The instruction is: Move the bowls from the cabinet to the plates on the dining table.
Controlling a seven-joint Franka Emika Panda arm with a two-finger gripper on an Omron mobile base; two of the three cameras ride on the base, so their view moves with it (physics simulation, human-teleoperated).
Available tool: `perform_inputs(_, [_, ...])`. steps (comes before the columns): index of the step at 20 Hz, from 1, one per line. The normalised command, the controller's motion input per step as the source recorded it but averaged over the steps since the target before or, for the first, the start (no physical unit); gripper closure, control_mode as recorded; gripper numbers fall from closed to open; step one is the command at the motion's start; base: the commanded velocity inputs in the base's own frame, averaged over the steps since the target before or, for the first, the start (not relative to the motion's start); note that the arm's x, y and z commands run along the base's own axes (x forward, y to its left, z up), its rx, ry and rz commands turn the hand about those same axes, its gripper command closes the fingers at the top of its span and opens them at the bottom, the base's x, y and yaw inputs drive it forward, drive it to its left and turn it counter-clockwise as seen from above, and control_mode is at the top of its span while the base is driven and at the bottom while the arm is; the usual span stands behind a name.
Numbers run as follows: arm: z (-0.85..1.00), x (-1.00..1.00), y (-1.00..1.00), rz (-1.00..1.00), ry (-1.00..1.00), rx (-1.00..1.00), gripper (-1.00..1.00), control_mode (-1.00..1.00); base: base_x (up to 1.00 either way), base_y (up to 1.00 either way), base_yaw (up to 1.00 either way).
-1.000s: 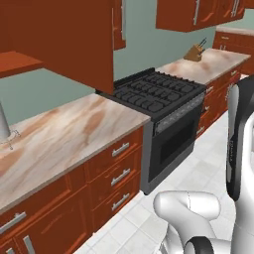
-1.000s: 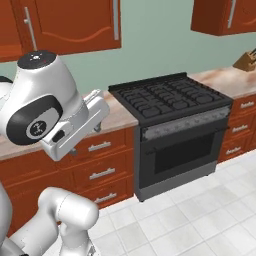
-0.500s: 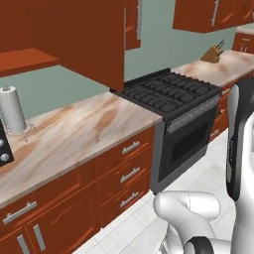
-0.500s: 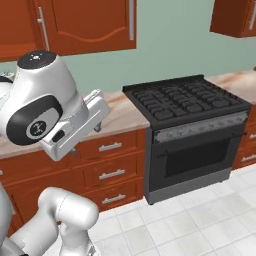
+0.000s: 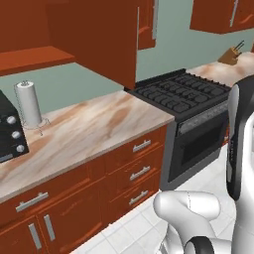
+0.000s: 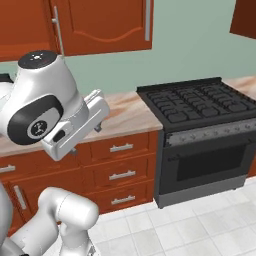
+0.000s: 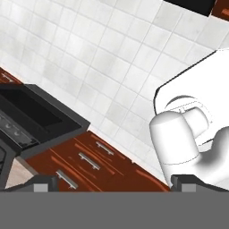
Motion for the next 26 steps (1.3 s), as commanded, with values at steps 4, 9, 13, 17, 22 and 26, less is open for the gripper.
perform_inputs(4, [0.00, 0.00, 0.00, 0.00, 0.00, 0.00, -1.00, 1.00, 0.00, 0.11, 0.23])
perform_inputs(9, [0.00, 0.00, 0.00, 0.00, 0.00, 0.00, -1.00, 1.00, 0.00, 0.06, 0.24])
perform_inputs(13, [0.00, 0.00, 0.00, 0.00, 0.00, 0.00, -1.00, 1.00, -0.02, 0.29, 0.18])
perform_inputs(17, [0.00, 0.00, 0.00, 0.00, 0.00, 0.00, -1.00, 1.00, -0.08, 0.41, 0.14])
perform_inputs(22, [0.00, 0.00, 0.00, 0.00, 0.00, 0.00, -1.00, 1.00, -0.14, 0.54, 0.08])
perform_inputs(26, [0.00, 0.00, 0.00, 0.00, 0.00, 0.00, -1.00, 1.00, -0.12, 0.61, 0.04])
